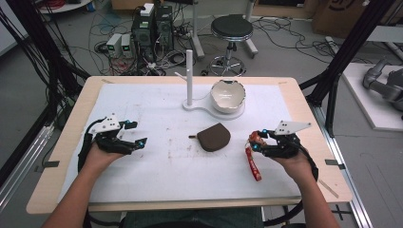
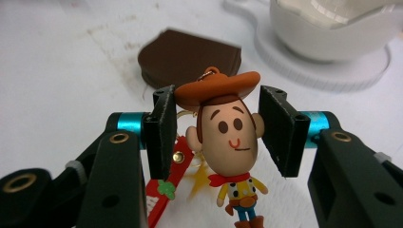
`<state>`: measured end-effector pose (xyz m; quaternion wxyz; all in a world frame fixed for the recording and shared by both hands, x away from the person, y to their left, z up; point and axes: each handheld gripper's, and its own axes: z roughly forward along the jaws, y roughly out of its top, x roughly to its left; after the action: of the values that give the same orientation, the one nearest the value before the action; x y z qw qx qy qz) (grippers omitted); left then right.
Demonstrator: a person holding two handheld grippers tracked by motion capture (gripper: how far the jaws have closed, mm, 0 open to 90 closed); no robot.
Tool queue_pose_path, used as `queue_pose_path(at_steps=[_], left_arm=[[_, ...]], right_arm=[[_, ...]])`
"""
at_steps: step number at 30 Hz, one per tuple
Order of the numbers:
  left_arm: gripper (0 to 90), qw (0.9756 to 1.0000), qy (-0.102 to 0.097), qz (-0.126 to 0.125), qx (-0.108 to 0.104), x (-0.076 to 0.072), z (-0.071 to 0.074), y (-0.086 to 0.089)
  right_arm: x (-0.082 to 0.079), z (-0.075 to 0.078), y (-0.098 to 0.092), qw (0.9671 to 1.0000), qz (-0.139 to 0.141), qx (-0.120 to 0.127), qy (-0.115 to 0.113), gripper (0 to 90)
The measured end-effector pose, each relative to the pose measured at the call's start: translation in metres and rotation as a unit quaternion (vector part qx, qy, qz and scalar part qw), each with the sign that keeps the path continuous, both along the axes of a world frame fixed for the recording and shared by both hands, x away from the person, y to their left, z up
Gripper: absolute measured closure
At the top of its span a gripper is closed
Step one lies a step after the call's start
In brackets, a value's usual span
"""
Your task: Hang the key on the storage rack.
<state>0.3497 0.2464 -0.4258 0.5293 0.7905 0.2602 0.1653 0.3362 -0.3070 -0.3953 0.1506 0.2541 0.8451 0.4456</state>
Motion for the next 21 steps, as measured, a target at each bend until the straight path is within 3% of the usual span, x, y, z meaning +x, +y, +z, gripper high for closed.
queue_pose_path(at_steps=[2, 12, 21], left_arm=[[19.8, 1.0, 0.0, -0.001, -0.001, 0.0, 0.0, 0.0], [19.8, 1.0, 0.0, 0.001, -0.004, 0.0, 0.0, 0.0], [19.8, 1.0, -0.002, -0.001, -0.004, -0.001, 0.001, 0.0]], right_arm=[[0.001, 0.013, 0.001, 0.9999, 0.0, 0.006, -0.015, 50.2], [0.008, 0.047, 0.011, 0.9989, 0.011, 0.007, -0.046, 50.2], [0.023, 0.068, 0.024, 0.9983, 0.03, 0.012, -0.048, 50.2]])
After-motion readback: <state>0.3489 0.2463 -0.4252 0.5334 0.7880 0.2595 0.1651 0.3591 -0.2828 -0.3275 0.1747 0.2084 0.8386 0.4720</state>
